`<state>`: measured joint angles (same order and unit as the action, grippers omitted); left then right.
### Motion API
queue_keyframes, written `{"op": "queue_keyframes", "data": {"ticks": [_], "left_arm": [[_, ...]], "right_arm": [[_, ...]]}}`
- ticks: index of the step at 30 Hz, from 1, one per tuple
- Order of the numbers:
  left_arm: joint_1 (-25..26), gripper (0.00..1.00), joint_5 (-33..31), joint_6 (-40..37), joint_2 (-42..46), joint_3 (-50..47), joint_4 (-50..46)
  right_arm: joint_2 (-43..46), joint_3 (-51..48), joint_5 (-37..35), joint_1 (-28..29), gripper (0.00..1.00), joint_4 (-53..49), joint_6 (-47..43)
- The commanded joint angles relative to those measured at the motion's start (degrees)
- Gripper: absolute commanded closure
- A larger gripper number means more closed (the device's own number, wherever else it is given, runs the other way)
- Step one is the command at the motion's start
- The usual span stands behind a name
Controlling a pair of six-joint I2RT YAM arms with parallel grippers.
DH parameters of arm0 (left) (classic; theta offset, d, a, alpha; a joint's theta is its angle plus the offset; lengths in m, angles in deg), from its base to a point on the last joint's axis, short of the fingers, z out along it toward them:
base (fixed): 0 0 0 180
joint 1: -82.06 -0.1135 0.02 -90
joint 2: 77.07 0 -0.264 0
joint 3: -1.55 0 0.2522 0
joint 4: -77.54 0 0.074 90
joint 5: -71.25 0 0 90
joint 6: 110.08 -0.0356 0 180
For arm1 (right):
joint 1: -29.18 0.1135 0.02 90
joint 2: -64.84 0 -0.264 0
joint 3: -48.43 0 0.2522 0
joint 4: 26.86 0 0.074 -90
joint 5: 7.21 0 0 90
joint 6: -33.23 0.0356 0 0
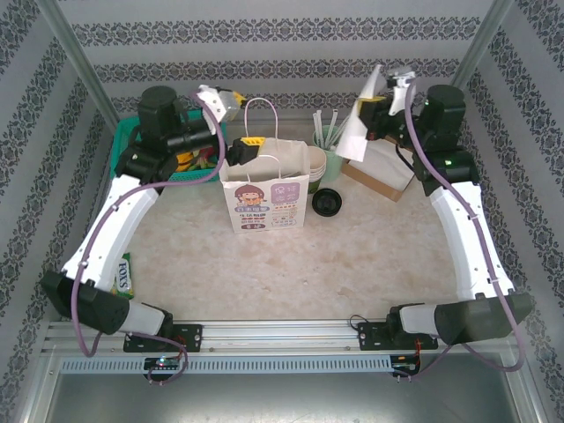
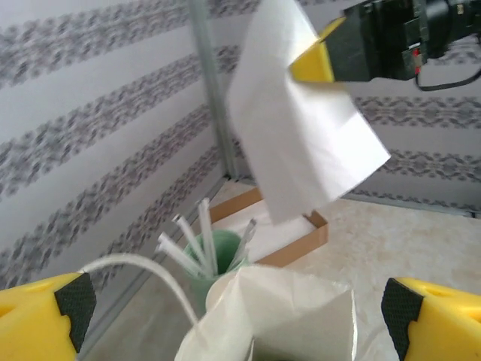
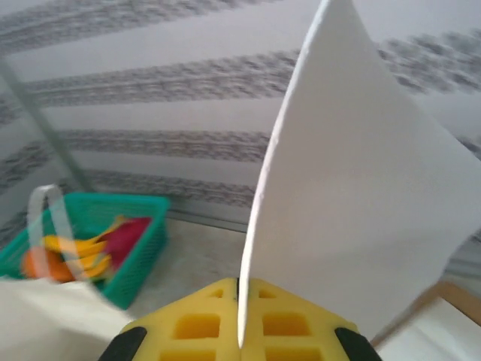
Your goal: Pack the takeout coffee
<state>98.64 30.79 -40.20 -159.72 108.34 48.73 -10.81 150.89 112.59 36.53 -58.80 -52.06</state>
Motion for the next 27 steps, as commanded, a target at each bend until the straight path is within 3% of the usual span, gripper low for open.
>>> {"op": "queue_keyframes", "data": {"ticks": [1, 10, 15, 20, 23, 27], "left_arm": [[1.7, 0.0, 9.6, -9.6, -3.7, 8.0, -5.7], [3.6, 0.0, 14.8, -11.3, -14.5, 23.5, -9.4], [3.7, 0.0, 16.2, -7.5, -21.0, 33.2, -10.0], [3.6, 0.0, 17.3, -12.0, -25.4, 39.1, -17.2], [3.5, 0.1, 15.6, -15.4, -25.9, 38.9, -20.9], [2.5, 0.3, 16.3, -16.2, -25.8, 38.0, -23.2]], "right_arm": [[-1.0, 4.9, 5.3, 4.4, 1.0, -1.6, -6.1], [-10.4, 17.0, 10.8, 15.6, 1.0, -2.2, -15.8], [-15.5, 23.1, 16.6, 17.1, 1.0, -2.4, -16.6], [-16.1, 24.8, 21.1, 17.2, 1.0, -0.1, -15.5], [-15.1, 24.9, 21.7, 16.7, 1.0, 0.6, -15.3], [-14.0, 23.9, 20.5, 14.9, 1.0, 1.1, -14.5]]}}
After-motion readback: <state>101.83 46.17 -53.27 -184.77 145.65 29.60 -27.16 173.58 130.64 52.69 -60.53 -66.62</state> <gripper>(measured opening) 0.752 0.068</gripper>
